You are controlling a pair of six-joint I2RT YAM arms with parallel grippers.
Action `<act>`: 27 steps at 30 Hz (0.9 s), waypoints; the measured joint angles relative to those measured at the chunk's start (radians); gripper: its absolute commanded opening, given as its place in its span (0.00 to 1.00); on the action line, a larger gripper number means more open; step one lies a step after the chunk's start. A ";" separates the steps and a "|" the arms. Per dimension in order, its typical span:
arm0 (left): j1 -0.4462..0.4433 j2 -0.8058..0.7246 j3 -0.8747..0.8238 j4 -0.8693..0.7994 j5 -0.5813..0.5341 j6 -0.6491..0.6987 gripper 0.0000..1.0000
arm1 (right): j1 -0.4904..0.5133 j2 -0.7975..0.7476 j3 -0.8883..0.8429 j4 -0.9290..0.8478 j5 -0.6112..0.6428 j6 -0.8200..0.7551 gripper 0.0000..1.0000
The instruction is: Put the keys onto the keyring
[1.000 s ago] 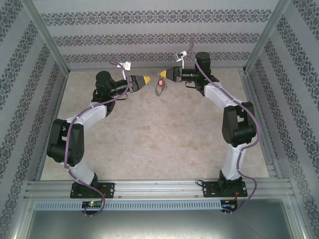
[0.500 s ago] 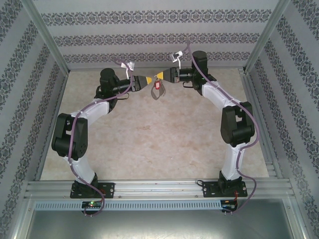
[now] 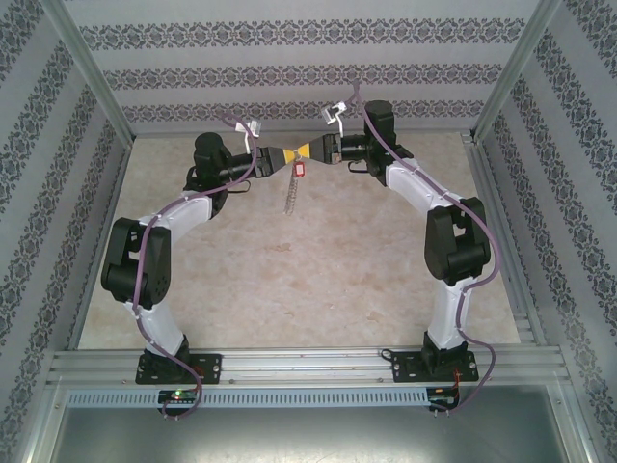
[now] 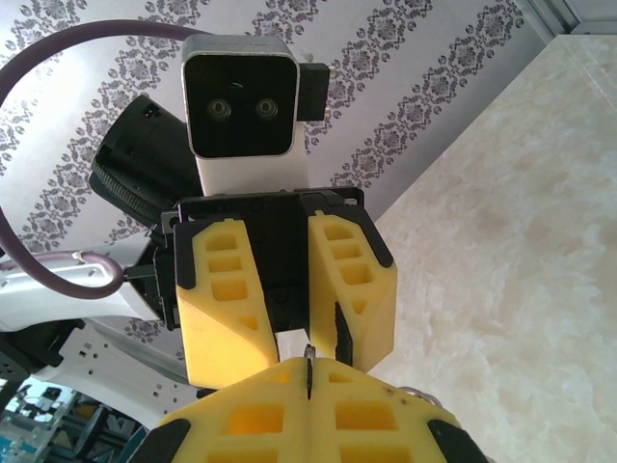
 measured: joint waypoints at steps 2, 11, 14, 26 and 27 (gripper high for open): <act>0.000 0.000 0.000 0.010 0.000 -0.006 0.29 | 0.000 0.001 0.000 0.000 0.000 -0.003 0.00; -0.001 0.007 0.001 0.038 0.001 -0.032 0.23 | 0.013 0.003 0.000 -0.008 0.000 -0.014 0.00; -0.001 0.018 0.001 0.043 0.004 -0.039 0.20 | 0.013 0.003 0.000 -0.011 0.000 -0.018 0.00; -0.006 0.032 0.001 0.081 0.015 -0.061 0.00 | 0.012 0.004 0.000 -0.022 0.002 -0.021 0.00; -0.006 0.033 0.001 0.084 0.015 -0.064 0.00 | 0.013 0.004 0.000 -0.022 0.004 -0.021 0.00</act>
